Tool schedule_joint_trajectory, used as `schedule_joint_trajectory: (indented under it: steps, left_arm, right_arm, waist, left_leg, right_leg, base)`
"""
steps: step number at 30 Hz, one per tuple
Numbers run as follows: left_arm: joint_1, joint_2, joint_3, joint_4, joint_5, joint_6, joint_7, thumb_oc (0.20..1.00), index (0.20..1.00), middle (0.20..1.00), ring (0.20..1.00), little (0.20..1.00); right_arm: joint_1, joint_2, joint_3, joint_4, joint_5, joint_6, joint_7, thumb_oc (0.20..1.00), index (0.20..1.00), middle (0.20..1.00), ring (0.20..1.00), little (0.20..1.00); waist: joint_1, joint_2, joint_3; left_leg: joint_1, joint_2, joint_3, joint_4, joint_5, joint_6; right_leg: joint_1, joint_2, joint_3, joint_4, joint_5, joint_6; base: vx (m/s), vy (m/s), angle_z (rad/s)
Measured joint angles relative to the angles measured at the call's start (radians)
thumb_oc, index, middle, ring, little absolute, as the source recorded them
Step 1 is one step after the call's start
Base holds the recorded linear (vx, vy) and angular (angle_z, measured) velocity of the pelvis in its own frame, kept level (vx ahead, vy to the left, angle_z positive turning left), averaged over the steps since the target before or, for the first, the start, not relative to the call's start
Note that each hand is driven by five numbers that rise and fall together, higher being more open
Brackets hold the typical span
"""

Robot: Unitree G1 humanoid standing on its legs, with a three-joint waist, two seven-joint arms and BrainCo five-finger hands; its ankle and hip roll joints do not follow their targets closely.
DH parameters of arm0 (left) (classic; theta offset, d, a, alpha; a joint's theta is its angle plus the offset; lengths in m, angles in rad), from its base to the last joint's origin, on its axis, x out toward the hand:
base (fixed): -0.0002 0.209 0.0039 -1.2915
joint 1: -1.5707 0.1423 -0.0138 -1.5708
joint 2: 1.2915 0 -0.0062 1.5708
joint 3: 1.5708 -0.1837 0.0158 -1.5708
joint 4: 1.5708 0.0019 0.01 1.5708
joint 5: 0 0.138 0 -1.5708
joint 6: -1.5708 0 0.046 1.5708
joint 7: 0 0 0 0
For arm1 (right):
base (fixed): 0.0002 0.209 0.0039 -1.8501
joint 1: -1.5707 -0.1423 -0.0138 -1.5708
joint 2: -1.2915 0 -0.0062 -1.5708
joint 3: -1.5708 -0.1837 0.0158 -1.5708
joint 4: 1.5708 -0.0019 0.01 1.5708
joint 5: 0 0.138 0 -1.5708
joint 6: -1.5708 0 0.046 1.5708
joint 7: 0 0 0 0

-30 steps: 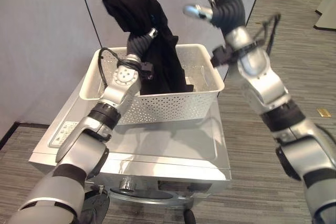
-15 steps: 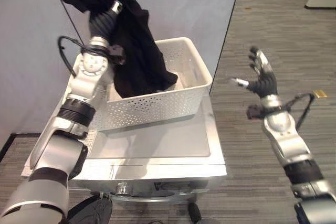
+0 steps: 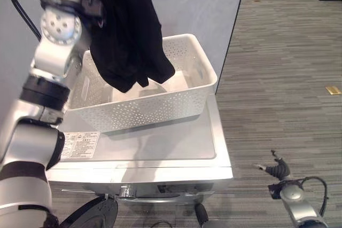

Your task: Grab the laundry basket,head to the washer,open it,put in the laundry and shut it.

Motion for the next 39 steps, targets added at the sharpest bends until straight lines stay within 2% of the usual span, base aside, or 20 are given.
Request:
schedule_joint_trajectory:
  steps: [5,6,7,9,12,13,15,19,21,22,25,27,29,30,32,34,36,39]
  left_arm:
    - [-0.064,0.068,0.008,-0.003,-0.002,-0.048,0.025,0.200,0.200,0.200,0.200,0.200]
    - [-0.064,0.090,0.012,-0.004,-0.003,-0.056,0.034,0.200,0.200,0.200,0.200,0.200]
    - [-0.063,0.105,0.012,-0.004,-0.003,-0.056,0.036,0.200,0.200,0.200,0.200,0.200]
    - [-0.047,0.163,0.013,-0.015,-0.001,-0.058,0.037,0.200,0.200,0.200,0.200,0.200]
    - [-0.030,0.210,0.075,0.002,-0.004,-0.071,0.073,0.200,0.200,0.200,0.200,0.200]
    - [-0.011,0.263,0.082,0.000,-0.008,-0.081,0.085,0.200,0.200,0.200,0.200,0.200]
    - [0.019,0.314,0.099,-0.002,-0.008,-0.084,0.093,0.200,0.200,0.200,0.200,0.200]
    - [0.177,0.369,0.245,-0.022,-0.001,-0.088,0.119,0.200,0.200,0.200,0.200,0.200]
    - [0.307,0.388,0.335,-0.048,0.003,-0.086,0.147,0.200,0.200,0.200,0.200,0.200]
    - [0.394,0.393,0.412,-0.098,0.018,-0.087,0.154,0.200,0.200,0.200,0.200,0.200]
    - [0.627,0.396,0.559,-0.213,0.102,-0.106,0.197,0.200,0.200,0.200,0.200,0.200]
    - [0.761,0.389,0.656,-0.283,0.148,-0.106,0.229,0.200,0.200,0.200,0.200,0.200]
    - [0.896,0.346,0.766,-0.387,0.195,-0.118,0.247,0.200,0.200,0.200,0.200,0.200]
    - [0.925,0.330,0.781,-0.417,0.220,-0.122,0.256,0.200,0.200,0.200,0.200,0.200]
    - [1.005,0.254,0.848,-0.545,0.296,-0.125,0.274,0.200,0.200,0.200,0.200,0.200]
    - [1.028,0.176,0.886,-0.658,0.360,-0.129,0.294,0.200,0.200,0.200,0.200,0.200]
    - [1.035,0.145,0.903,-0.728,0.406,-0.132,0.307,0.200,0.200,0.200,0.200,0.200]
    - [1.054,0.033,0.909,-0.869,0.510,-0.146,0.306,0.200,0.200,0.200,0.200,0.200]
  right_arm:
    - [-0.041,0.058,0.078,0.050,0.034,-0.003,0.051,1.000,1.000,1.000,1.000,1.000]
    - [-0.050,0.061,0.134,0.066,0.039,-0.004,0.069,1.000,1.000,1.000,1.000,1.000]
    - [-0.051,0.068,0.139,0.077,0.039,-0.004,0.082,1.000,1.000,1.000,1.000,1.000]
    - [-0.062,0.081,0.142,0.119,0.040,-0.003,0.087,1.000,1.000,1.000,1.000,1.000]
    - [-0.039,0.077,0.148,0.133,0.039,-0.002,0.102,1.000,1.000,1.000,1.000,1.000]
    - [-0.043,0.076,0.148,0.144,0.039,-0.003,0.106,1.000,1.000,1.000,1.000,1.000]
    - [-0.042,0.077,0.147,0.155,0.039,-0.003,0.108,1.000,1.000,1.000,1.000,1.000]
    - [-0.024,0.090,0.135,0.227,0.059,-0.003,0.111,1.000,1.000,1.000,1.000,1.000]
    - [-0.008,0.102,0.134,0.263,0.059,-0.005,0.113,1.000,1.000,1.000,1.000,1.000]
    - [-0.014,0.110,0.131,0.288,0.059,-0.005,0.112,1.000,1.000,1.000,1.000,1.000]
    - [0.011,0.133,0.127,0.344,0.061,-0.004,0.113,1.000,1.000,1.000,1.000,1.000]
    - [0.024,0.148,0.122,0.366,0.068,-0.003,0.113,1.000,1.000,1.000,1.000,1.000]
    - [0.031,0.161,0.111,0.384,0.079,-0.004,0.113,1.000,1.000,1.000,1.000,1.000]
    - [0.035,0.164,0.111,0.397,0.079,-0.003,0.114,1.000,1.000,1.000,1.000,1.000]
    - [0.038,0.176,0.119,0.430,0.078,-0.004,0.120,1.000,1.000,1.000,1.000,1.000]
    - [0.038,0.179,0.147,0.442,0.075,-0.004,0.126,1.000,1.000,1.000,1.000,1.000]
    - [0.032,0.186,0.157,0.457,0.073,-0.005,0.128,1.000,1.000,1.000,1.000,1.000]
    - [0.029,0.209,0.156,0.495,0.058,-0.004,0.129,1.000,1.000,1.000,1.000,1.000]
  waist:
    - [0.008,0.004,-0.003]
    - [0.026,0.005,-0.004]
    - [0.042,0.005,-0.004]
    - [0.042,0.005,-0.004]
    - [0.059,0.002,-0.004]
    - [0.067,-0.005,-0.007]
    - [0.069,-0.008,-0.009]
    - [0.101,-0.019,-0.024]
    - [0.125,-0.033,-0.035]
    - [0.122,-0.037,-0.038]
    - [0.145,-0.058,-0.050]
    - [0.159,-0.072,-0.059]
    - [0.163,-0.077,-0.062]
    - [0.171,-0.081,-0.064]
    - [0.189,-0.089,-0.068]
    - [0.197,-0.090,-0.066]
    - [0.199,-0.096,-0.068]
    - [0.204,-0.083,-0.059]
  left_leg:
    - [0.004,0.000,-0.004,0.000,0.001,-0.001]
    - [0.005,0.000,-0.007,0.000,0.001,-0.001]
    - [0.006,0.001,-0.009,0.000,0.001,-0.001]
    - [0.012,0.001,-0.008,0.000,0.001,-0.002]
    - [0.011,0.003,-0.034,0.000,0.001,-0.002]
    - [0.012,0.005,-0.035,0.000,0.001,-0.002]
    - [0.013,0.005,-0.039,0.000,0.001,-0.002]
    - [0.003,0.006,-0.059,0.000,0.003,-0.005]
    - [-0.004,0.008,-0.075,0.000,0.004,-0.008]
    - [-0.005,0.008,-0.081,0.000,0.004,-0.008]
    - [-0.010,0.009,-0.091,0.000,0.004,-0.008]
    - [-0.018,0.008,-0.101,0.000,0.004,-0.008]
    - [-0.019,0.006,-0.107,0.000,0.004,-0.008]
    - [-0.020,0.006,-0.108,0.000,0.005,-0.008]
    - [-0.021,0.006,-0.112,0.000,0.005,-0.008]
    - [-0.021,0.004,-0.113,0.000,0.006,-0.010]
    - [-0.021,0.004,-0.114,0.000,0.006,-0.010]
    - [-0.018,0.000,-0.117,0.000,0.006,-0.010]
  right_leg:
    - [0.007,-0.001,-0.007,0.000,0.000,0.000]
    - [0.011,-0.001,-0.010,0.000,0.000,0.000]
    - [0.014,-0.002,-0.012,0.000,0.000,-0.001]
    - [0.018,-0.001,-0.011,0.001,-0.001,-0.002]
    - [0.029,-0.002,-0.037,0.000,-0.009,-0.004]
    - [0.031,-0.001,-0.038,-0.001,-0.010,-0.006]
    - [0.034,-0.001,-0.043,0.000,-0.012,-0.006]
    - [0.036,-0.002,-0.065,0.001,-0.017,-0.007]
    - [0.036,-0.003,-0.080,0.003,-0.018,-0.008]
    - [0.037,-0.003,-0.084,0.004,-0.020,-0.008]
    - [0.037,-0.003,-0.092,0.005,-0.024,-0.009]
    - [0.036,-0.006,-0.101,0.006,-0.025,-0.008]
    - [0.037,-0.008,-0.107,0.002,-0.027,-0.006]
    - [0.037,-0.008,-0.110,0.000,-0.027,-0.006]
    - [0.039,-0.009,-0.115,0.000,-0.030,-0.004]
    - [0.039,-0.011,-0.116,0.000,-0.030,-0.004]
    - [0.040,-0.012,-0.117,-0.001,-0.031,-0.002]
    - [0.052,-0.016,-0.119,-0.001,-0.034,0.001]
  base:
    - [0.01,-0.003,0.04]
    - [0.02,0.000,0.06]
    - [0.03,-0.008,0.04]
    - [0.01,-0.005,0.03]
    - [0.02,-0.009,0.20]
    - [0.01,-0.007,0.11]
    - [0.01,-0.012,0.10]
    - [0.01,-0.015,0.16]
    - [0.02,-0.029,0.17]
    - [0.01,-0.014,0.17]
    - [0.01,-0.024,0.14]
    - [0.00,-0.031,0.12]
    - [0.00,-0.021,0.11]
    - [0.00,-0.029,0.07]
    - [-0.01,-0.036,0.06]
    - [-0.01,-0.013,0.02]
    - [0.00,-0.019,0.01]
    - [0.00,-0.024,0.04]
